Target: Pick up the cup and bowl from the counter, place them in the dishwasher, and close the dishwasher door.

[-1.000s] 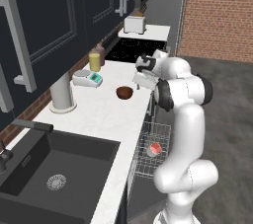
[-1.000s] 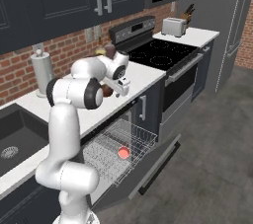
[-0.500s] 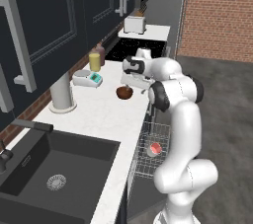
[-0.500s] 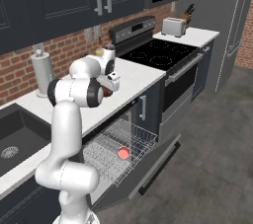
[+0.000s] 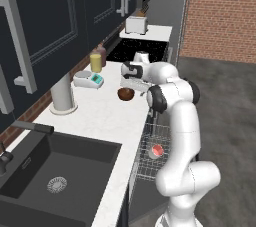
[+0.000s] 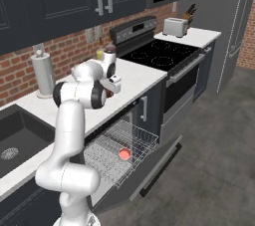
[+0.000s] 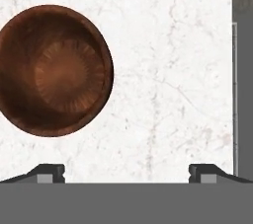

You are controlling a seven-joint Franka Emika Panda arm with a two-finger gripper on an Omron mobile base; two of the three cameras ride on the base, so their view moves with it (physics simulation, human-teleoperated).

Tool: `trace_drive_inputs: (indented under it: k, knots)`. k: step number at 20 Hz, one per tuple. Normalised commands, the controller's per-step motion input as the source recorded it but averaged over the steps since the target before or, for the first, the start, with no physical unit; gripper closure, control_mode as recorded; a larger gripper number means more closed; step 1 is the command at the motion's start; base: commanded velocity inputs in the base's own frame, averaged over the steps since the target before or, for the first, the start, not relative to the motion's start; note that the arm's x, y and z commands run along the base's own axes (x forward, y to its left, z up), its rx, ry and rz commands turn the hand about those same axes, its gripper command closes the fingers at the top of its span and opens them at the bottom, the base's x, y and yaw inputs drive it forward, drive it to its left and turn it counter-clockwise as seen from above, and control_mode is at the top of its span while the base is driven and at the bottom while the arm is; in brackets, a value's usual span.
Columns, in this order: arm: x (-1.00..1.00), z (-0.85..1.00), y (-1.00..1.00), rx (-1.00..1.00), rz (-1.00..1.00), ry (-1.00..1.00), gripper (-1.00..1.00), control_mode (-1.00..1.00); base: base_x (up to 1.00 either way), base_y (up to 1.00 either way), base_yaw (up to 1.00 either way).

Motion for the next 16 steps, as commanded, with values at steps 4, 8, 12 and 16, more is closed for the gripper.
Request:
trace_drive_inputs:
  k: [4,8,12,16]
  knots:
    - [0.24,-0.1,0.0,0.0,-0.05,0.0,-1.0,-1.0,0.0,0.0,0.0]
    - [0.02,-0.12,0.03,0.0,-0.13,0.0,-1.0,-1.0,0.0,0.0,0.0]
    - [0.15,-0.08,0.18,0.0,-0.13,0.0,-1.0,-1.0,0.0,0.0,0.0]
    - [0.13,-0.11,0.24,0.0,-0.09,0.0,-1.0,-1.0,0.0,0.0,0.0]
